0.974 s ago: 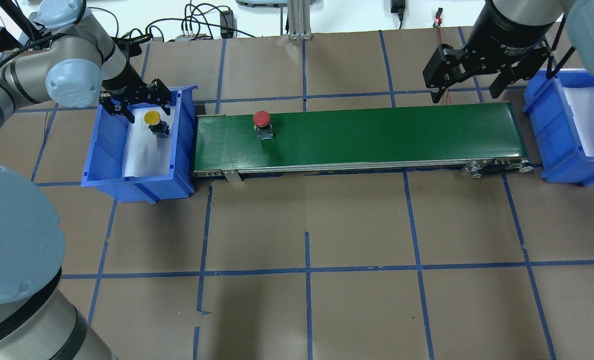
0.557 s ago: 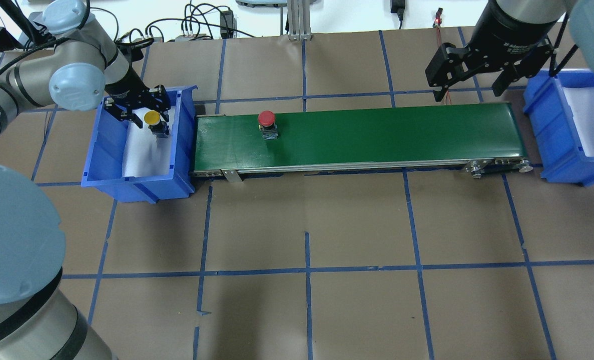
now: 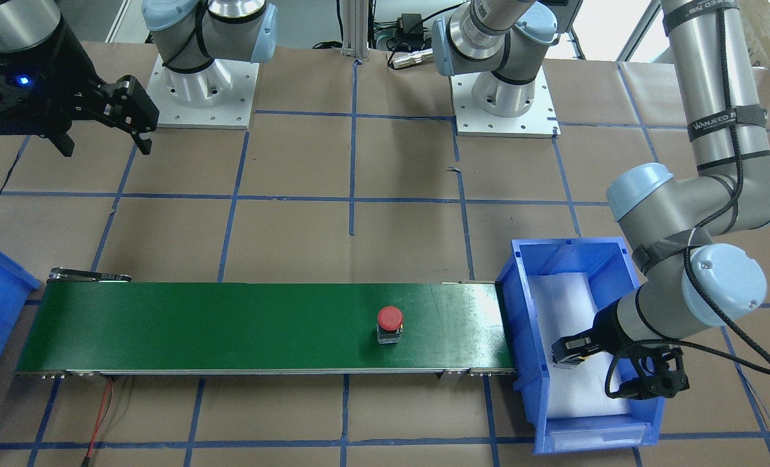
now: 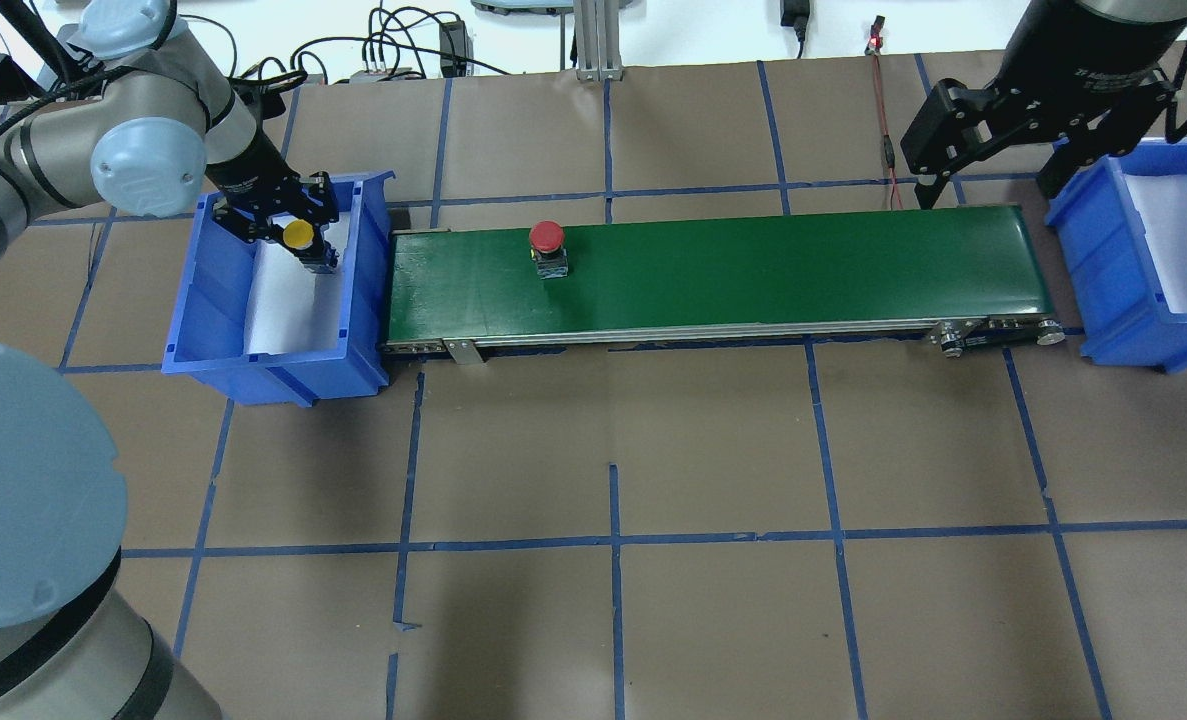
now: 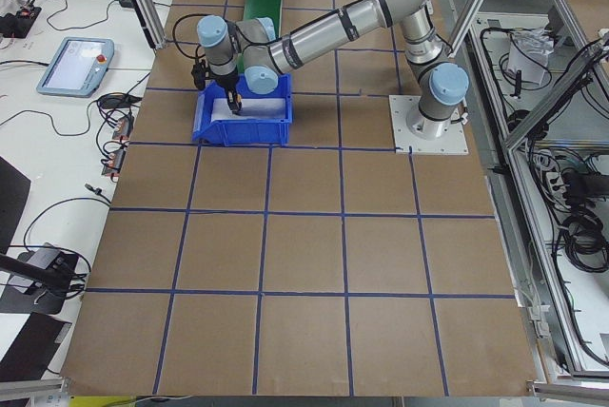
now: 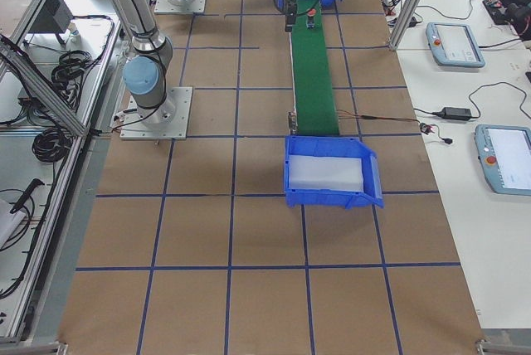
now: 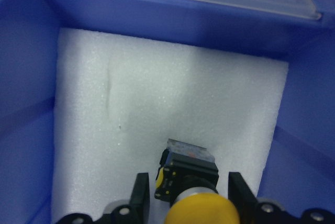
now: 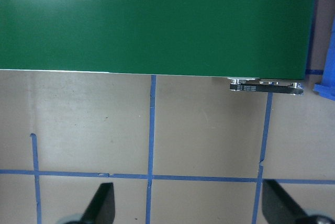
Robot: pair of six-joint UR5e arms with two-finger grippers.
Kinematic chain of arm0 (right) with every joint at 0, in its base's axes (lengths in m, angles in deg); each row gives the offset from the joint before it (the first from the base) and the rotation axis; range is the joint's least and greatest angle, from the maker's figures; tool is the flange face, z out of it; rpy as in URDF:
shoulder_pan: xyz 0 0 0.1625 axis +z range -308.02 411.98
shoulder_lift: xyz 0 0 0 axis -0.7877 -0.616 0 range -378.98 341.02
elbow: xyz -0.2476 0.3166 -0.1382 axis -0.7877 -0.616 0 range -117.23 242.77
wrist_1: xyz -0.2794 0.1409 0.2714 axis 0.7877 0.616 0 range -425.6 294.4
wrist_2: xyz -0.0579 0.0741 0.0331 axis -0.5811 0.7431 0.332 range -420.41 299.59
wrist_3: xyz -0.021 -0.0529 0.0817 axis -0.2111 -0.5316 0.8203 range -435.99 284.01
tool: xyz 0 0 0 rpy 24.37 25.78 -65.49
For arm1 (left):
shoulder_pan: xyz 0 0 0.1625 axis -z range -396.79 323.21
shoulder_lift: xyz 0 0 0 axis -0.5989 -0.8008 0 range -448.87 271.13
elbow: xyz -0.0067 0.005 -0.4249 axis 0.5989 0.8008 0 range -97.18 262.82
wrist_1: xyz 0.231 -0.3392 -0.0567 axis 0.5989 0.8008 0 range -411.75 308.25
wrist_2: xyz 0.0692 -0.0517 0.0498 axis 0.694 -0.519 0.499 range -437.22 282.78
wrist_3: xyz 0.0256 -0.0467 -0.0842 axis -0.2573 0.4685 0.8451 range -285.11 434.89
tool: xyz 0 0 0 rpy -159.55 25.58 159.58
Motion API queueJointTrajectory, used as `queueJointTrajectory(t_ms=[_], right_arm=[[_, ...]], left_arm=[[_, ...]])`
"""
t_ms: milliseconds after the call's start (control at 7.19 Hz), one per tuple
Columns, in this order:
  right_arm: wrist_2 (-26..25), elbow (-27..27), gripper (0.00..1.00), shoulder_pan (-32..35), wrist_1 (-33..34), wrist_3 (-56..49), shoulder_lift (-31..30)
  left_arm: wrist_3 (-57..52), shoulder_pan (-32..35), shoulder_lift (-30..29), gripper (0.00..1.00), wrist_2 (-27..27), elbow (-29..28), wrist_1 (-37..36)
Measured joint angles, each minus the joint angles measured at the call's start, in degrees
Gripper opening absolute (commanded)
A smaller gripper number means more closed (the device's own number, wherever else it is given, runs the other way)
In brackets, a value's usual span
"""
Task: Transport two buttons from left to right
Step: 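Carry the yellow button onto the belt while the right gripper lowers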
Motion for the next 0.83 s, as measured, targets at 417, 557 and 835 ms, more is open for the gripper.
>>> queueJointTrajectory(t_ms=[417, 557, 835], right_arm=[[-1.9, 1.5, 1.00, -0.6, 0.1, -11.8, -0.1], [-2.1, 2.3, 0.99, -0.6, 1.1, -17.3, -0.1], [-2.1, 5.0, 0.99, -1.9, 5.8, -31.2, 0.0]], left_arm=[[-0.6, 0.1, 2.0, 0.30, 2.1, -1.3, 2.3], [-1.2, 0.1, 3.9, 0.30, 2.8, -1.6, 3.9], [-1.6, 1.5, 7.8, 0.30, 3.2, -2.1, 7.7]])
